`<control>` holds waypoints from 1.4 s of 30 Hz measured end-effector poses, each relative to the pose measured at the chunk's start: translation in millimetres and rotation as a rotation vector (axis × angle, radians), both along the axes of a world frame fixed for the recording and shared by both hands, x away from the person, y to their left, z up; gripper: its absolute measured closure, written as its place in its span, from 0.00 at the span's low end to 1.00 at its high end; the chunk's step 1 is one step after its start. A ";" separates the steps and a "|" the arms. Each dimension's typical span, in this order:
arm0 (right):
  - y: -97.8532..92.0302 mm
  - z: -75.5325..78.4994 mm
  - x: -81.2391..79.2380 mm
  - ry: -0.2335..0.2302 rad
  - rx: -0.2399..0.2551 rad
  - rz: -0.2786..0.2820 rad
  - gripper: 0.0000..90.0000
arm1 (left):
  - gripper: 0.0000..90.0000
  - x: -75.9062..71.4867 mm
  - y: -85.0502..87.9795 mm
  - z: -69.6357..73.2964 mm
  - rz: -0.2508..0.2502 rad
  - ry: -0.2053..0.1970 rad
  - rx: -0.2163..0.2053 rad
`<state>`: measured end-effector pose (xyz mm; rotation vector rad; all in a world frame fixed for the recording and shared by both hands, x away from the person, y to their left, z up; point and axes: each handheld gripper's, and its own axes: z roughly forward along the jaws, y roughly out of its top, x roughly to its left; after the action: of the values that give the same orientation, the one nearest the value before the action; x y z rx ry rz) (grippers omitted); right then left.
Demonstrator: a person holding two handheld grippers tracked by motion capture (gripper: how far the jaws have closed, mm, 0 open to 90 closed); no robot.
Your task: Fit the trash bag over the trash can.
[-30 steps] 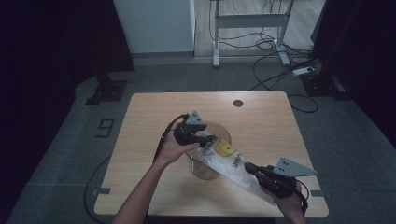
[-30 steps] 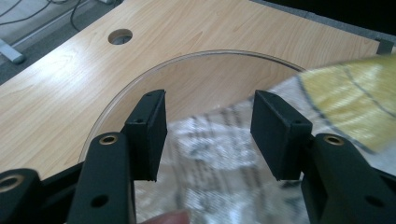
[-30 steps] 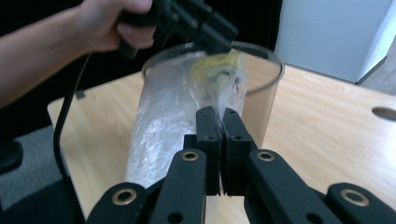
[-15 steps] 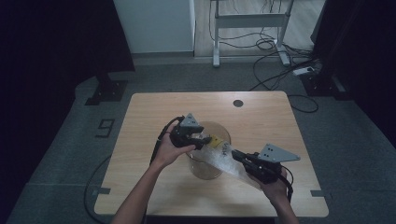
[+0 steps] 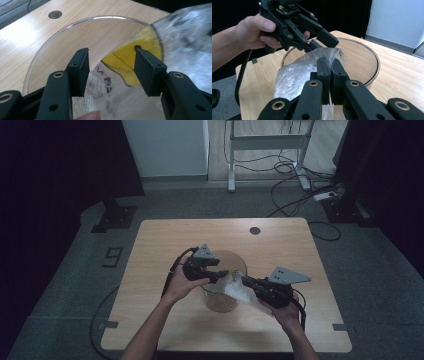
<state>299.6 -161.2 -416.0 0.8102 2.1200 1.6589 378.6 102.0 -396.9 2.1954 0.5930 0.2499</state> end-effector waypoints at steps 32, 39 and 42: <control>13.3 9.3 10.9 0.006 0.030 0.072 0.96 | 0.85 -34.7 4.9 2.4 -0.103 -0.128 -0.129; 8.1 20.8 -7.0 -0.098 0.015 0.023 0.76 | 0.99 -33.1 9.6 -0.5 -0.060 -0.106 -0.142; -0.8 26.5 -17.6 -0.121 0.037 -0.005 0.72 | 1.00 -32.0 16.7 0.0 -0.041 -0.097 -0.158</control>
<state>282.0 -162.1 -389.5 0.7059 2.0098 1.7047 346.5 118.7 -396.9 2.0288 0.4970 0.2769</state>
